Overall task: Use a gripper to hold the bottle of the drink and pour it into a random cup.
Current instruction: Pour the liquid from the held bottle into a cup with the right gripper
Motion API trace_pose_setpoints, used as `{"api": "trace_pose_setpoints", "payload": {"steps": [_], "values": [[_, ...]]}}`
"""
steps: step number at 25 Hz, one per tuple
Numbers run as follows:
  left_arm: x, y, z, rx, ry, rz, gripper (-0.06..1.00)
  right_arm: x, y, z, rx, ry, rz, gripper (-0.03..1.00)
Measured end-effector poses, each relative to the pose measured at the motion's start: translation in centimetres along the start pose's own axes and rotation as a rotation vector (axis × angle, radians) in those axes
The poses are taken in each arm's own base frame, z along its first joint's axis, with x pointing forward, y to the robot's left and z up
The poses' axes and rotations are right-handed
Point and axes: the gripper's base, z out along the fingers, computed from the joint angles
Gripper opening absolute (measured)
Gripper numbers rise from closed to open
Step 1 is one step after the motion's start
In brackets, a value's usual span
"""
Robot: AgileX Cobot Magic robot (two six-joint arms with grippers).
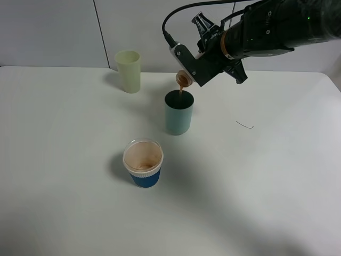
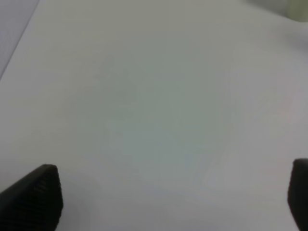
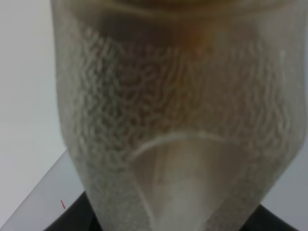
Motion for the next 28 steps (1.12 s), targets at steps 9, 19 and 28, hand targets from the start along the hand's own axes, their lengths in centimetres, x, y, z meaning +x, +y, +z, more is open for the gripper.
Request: {"api": "trace_pose_setpoints", "payload": {"steps": [9,19,28], "values": [[0.00,0.00,0.00,0.000,0.000,0.000,0.93,0.01,0.01,0.00,-0.001,0.001,-0.065,0.37],[0.00,0.00,0.00,0.000,0.000,-0.001,0.93,0.01,0.00,0.00,0.000,0.001,-0.067,0.37],[0.00,0.00,0.00,0.000,0.000,-0.001,0.93,0.02,0.02,0.00,-0.002,0.002,-0.084,0.37]]}}
